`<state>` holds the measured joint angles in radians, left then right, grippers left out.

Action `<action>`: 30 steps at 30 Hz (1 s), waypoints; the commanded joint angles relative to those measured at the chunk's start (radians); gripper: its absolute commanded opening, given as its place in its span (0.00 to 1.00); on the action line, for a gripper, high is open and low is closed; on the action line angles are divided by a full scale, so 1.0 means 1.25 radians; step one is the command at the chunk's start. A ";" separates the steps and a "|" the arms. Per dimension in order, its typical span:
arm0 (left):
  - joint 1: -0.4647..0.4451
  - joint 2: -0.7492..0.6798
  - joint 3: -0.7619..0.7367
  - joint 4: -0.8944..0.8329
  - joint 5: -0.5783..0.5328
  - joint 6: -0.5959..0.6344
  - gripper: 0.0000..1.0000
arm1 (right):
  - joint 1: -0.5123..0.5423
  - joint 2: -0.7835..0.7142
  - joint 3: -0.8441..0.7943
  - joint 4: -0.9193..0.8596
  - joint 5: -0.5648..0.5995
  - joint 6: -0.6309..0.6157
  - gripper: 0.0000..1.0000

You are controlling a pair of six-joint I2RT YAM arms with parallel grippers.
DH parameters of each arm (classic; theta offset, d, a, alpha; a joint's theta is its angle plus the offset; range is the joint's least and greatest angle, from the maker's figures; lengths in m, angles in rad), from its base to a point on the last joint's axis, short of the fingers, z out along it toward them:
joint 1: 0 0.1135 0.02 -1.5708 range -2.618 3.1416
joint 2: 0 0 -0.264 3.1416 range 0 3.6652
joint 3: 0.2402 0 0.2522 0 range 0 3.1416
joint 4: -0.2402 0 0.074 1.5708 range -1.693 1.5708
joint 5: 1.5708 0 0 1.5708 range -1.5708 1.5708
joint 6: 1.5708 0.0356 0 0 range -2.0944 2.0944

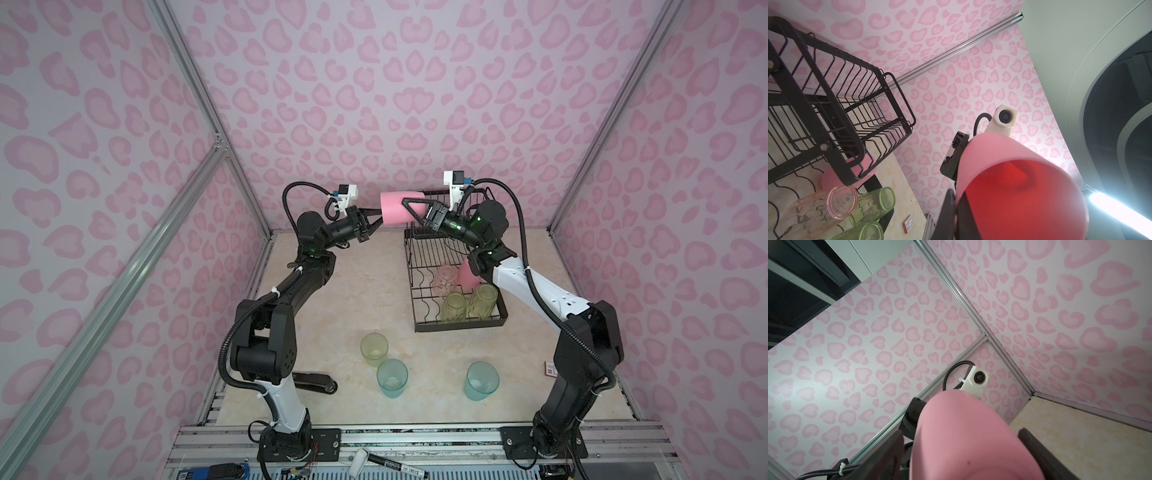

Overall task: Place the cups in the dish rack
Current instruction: 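Bring the solid pink cup to the right gripper and grasp it with both, then open the left gripper off the solid pink cup, leaving it in the right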

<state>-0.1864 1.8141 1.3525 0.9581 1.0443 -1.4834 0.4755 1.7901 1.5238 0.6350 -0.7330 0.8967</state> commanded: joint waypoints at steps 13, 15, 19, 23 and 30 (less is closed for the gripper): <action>-0.002 0.007 0.013 0.006 -0.010 0.022 0.15 | 0.008 -0.009 0.002 -0.030 0.000 -0.054 0.61; -0.001 0.007 0.011 0.004 -0.010 0.024 0.25 | 0.007 -0.016 0.000 -0.051 0.008 -0.072 0.58; 0.004 -0.002 0.004 -0.010 -0.011 0.036 0.47 | 0.007 -0.041 -0.015 -0.095 0.032 -0.122 0.55; 0.014 -0.023 -0.001 -0.043 -0.018 0.066 0.57 | 0.007 -0.077 -0.024 -0.175 0.066 -0.190 0.53; 0.023 -0.061 -0.046 -0.142 -0.036 0.148 0.64 | 0.018 -0.151 -0.096 -0.359 0.173 -0.356 0.53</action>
<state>-0.1619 1.7630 1.3037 0.8268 1.0103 -1.3708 0.4900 1.6230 1.4231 0.2996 -0.5854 0.5781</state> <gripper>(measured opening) 0.641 0.649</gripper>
